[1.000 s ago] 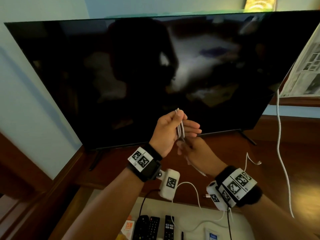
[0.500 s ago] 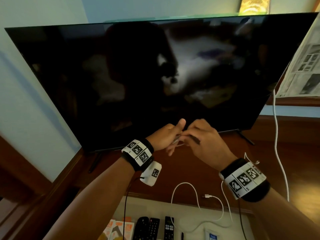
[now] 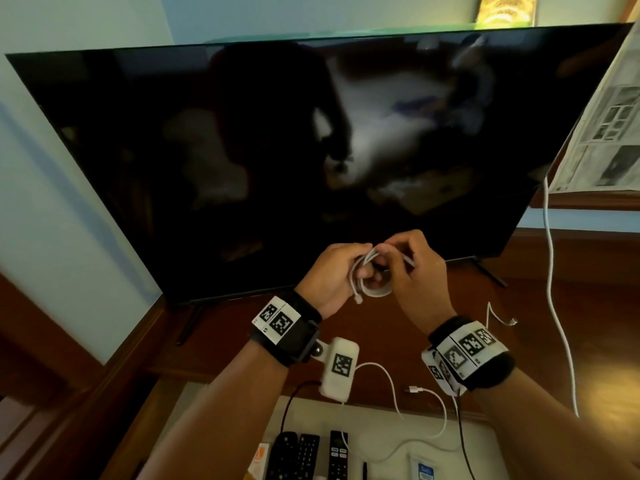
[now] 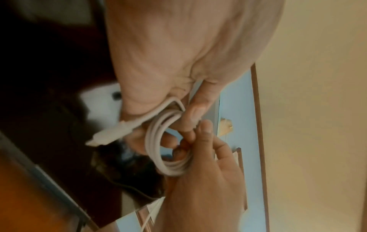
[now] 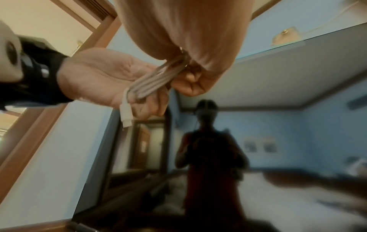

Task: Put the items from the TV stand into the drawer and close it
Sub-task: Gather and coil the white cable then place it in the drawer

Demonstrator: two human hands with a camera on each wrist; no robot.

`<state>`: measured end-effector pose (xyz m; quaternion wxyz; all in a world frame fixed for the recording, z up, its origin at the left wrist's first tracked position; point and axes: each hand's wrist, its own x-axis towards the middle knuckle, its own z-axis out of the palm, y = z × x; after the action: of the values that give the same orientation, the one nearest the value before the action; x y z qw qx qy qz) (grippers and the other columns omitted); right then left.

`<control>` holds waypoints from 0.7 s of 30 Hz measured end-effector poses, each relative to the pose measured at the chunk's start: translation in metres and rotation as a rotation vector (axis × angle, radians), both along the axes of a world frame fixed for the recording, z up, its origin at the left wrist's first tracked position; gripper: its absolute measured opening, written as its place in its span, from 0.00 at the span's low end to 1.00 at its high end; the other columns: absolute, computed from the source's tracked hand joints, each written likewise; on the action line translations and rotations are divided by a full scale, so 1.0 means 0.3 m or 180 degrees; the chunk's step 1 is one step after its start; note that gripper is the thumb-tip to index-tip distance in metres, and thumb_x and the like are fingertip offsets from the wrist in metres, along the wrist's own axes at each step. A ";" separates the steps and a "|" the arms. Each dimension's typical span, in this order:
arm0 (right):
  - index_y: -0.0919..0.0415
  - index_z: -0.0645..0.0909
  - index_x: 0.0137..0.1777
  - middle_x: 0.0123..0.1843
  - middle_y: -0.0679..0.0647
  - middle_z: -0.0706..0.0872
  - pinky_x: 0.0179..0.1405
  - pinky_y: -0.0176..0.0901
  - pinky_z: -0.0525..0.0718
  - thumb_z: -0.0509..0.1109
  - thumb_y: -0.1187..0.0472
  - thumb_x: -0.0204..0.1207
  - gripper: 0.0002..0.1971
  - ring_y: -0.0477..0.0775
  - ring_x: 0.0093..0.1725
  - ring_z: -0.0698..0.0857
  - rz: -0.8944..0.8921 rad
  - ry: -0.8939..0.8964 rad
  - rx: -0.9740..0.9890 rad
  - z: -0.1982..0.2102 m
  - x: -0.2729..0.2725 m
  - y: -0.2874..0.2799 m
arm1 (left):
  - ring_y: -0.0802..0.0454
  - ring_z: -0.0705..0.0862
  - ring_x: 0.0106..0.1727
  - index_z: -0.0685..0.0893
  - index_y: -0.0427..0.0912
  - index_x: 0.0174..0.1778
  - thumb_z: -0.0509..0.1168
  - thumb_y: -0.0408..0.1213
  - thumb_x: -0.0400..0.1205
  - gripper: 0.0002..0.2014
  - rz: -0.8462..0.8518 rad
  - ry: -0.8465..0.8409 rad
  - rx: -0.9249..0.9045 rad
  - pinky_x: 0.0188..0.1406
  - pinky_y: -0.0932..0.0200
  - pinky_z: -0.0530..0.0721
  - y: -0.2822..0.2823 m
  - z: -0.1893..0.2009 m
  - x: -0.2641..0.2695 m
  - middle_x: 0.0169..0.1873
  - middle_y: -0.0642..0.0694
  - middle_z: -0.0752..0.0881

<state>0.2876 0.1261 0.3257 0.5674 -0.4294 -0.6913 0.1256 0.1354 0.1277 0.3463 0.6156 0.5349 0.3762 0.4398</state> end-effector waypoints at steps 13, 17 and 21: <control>0.62 0.81 0.53 0.38 0.47 0.86 0.31 0.26 0.78 0.68 0.60 0.87 0.05 0.39 0.35 0.85 -0.0287 0.0585 -0.0461 0.010 -0.046 -0.017 | 0.56 0.73 0.28 0.77 0.40 0.41 0.53 0.45 0.94 0.18 0.1090 0.0711 0.0561 0.34 0.53 0.71 -0.033 -0.060 0.051 0.25 0.53 0.75; 0.60 0.87 0.64 0.44 0.42 0.89 0.39 0.21 0.79 0.68 0.65 0.86 0.11 0.31 0.41 0.87 0.0342 -0.0377 -0.0597 0.024 0.030 -0.007 | 0.49 0.68 0.34 0.74 0.40 0.38 0.55 0.44 0.93 0.19 0.0797 0.1499 0.1172 0.41 0.52 0.68 0.014 -0.036 -0.054 0.32 0.45 0.68; 0.55 0.89 0.58 0.45 0.39 0.85 0.47 0.32 0.78 0.69 0.65 0.85 0.09 0.42 0.47 0.83 0.0527 -0.1359 -0.0268 0.036 0.084 0.012 | 0.45 0.66 0.35 0.75 0.43 0.37 0.56 0.47 0.91 0.18 0.0173 0.1735 0.1185 0.41 0.48 0.67 0.020 0.008 -0.101 0.32 0.42 0.68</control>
<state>0.3128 0.1297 0.3367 0.3777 -0.4113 -0.8227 0.1068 0.1052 0.1336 0.3488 0.3720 0.7260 0.4544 0.3579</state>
